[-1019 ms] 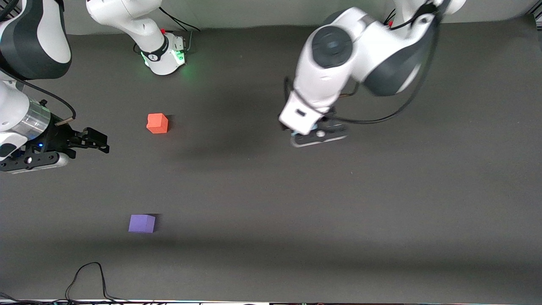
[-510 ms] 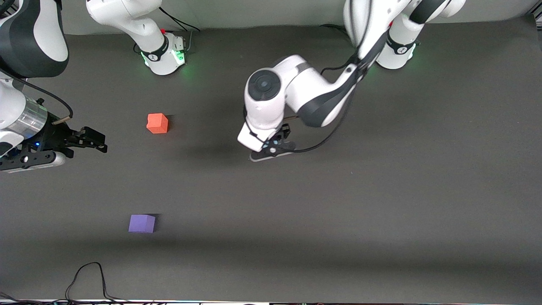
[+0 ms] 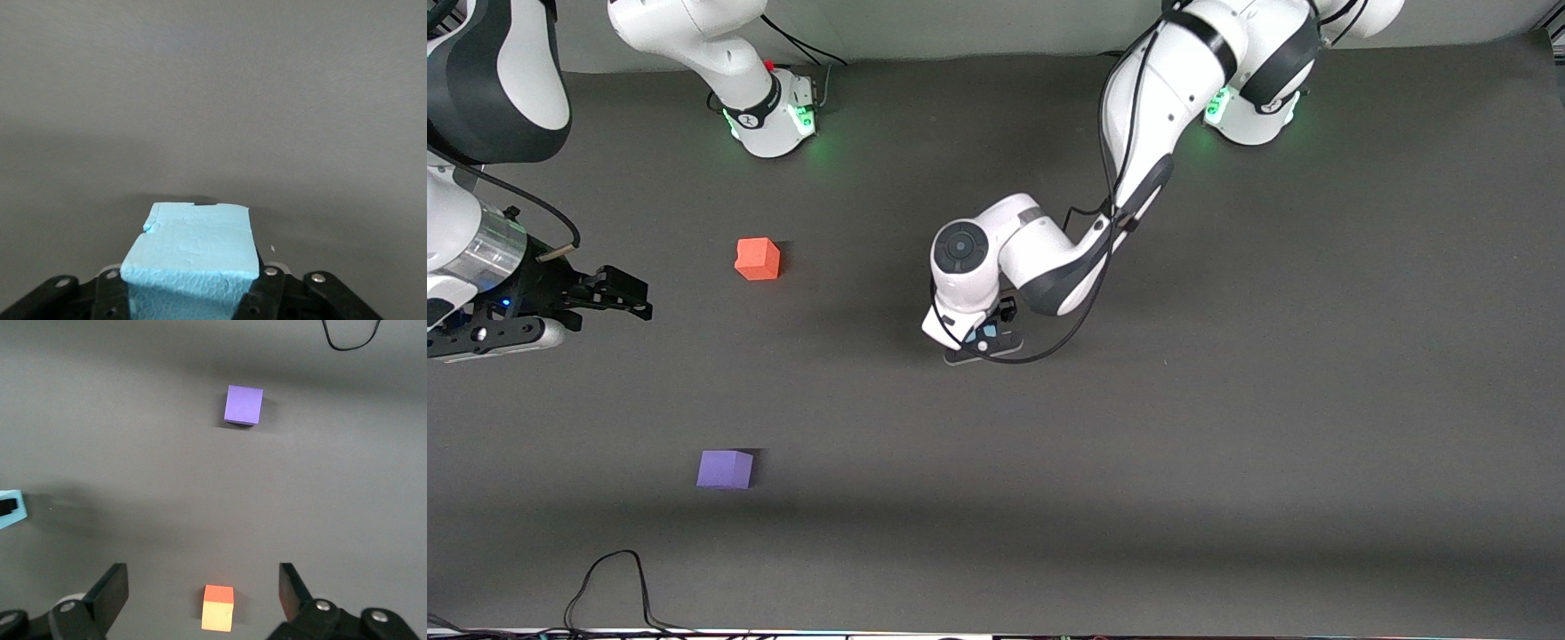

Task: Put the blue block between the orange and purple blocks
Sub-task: 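Carry the blue block with the left gripper toward the table middle, then lower the blue block onto the table and open the left gripper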

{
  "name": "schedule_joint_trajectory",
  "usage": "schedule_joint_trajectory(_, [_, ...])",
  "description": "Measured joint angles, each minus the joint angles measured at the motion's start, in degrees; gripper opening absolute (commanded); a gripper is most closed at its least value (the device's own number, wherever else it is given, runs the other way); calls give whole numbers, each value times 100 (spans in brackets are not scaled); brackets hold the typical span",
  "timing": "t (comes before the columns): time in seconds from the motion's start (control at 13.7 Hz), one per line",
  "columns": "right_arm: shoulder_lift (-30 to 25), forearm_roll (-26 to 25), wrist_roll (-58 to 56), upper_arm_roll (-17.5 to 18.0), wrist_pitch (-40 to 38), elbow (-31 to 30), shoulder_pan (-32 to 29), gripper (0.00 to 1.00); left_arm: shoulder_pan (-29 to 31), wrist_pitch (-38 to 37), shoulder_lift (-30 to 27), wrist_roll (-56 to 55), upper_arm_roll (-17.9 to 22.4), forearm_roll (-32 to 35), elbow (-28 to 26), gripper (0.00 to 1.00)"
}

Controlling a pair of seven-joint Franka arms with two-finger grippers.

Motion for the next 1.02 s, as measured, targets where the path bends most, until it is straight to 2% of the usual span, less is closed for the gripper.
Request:
schedule_joint_trajectory(0.07, [0, 0, 0, -1, -2, 0, 0, 100, -20, 120, 120, 0, 2, 49, 1, 24])
schedule_joint_trajectory(0.15, [0, 0, 0, -1, -4, 0, 0, 100, -39, 206, 197, 0, 18, 91, 13, 99])
schedule_joint_trajectory(0.51, [0, 0, 0, -2, -34, -1, 0, 100, -42, 156, 149, -1, 71, 114, 57, 100])
schedule_joint_trajectory(0.66, [2, 0, 0, 1, -60, -4, 1, 100, 36, -186, -33, -3, 116, 115, 187, 100])
schedule_joint_trajectory(1.02, [70, 448, 10, 67, -56, -13, 52, 100, 726, -1794, -1454, 492, 108, 108, 225, 100])
